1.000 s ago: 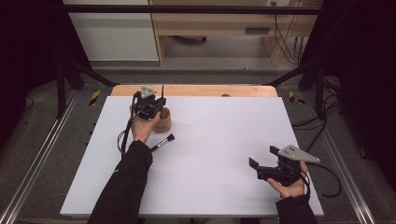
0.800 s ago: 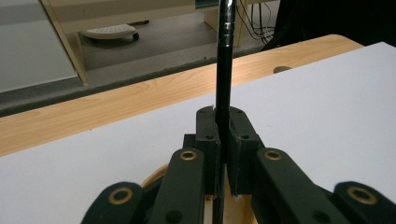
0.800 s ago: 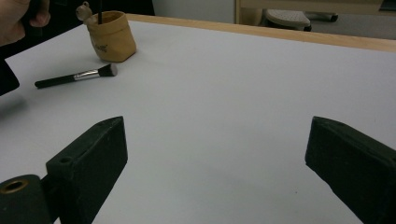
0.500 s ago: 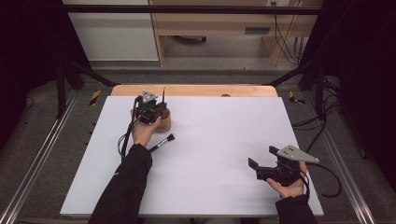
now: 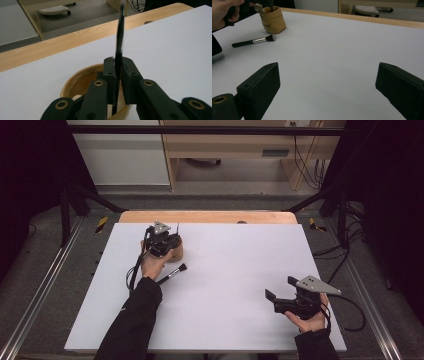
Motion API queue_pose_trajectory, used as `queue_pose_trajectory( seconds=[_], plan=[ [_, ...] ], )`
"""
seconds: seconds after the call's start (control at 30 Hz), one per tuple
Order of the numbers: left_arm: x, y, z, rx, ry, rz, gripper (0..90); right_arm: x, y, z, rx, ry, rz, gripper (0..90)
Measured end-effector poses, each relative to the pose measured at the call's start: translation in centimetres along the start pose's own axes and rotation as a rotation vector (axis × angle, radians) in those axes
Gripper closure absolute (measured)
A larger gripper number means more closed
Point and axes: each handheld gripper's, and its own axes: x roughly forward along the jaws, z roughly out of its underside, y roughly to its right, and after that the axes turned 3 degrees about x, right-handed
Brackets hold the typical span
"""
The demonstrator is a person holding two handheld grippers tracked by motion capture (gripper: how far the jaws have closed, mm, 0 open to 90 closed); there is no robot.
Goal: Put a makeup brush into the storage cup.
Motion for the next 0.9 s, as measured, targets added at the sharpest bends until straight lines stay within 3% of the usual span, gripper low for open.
queue_pose_trajectory(
  seconds=[0.23, 0.5, 0.9],
  plan=[
    [-1.4, 0.1, 0.4, -0.002, 0.017, 0.004, 65.1, 0.0, -0.1, 0.0, -0.005, 0.003, -0.001, 6.2],
    [-4.3, 0.0, 1.0, -0.046, 0.071, 0.057, 50.0, -0.1, -0.1, -0.1, -0.004, 0.009, 0.002, 6.1],
    [-8.7, 0.7, 2.4, -0.021, 0.129, 0.074, 34.9, -0.4, -0.2, -0.3, -0.008, 0.016, 0.008, 5.9]
  ],
)
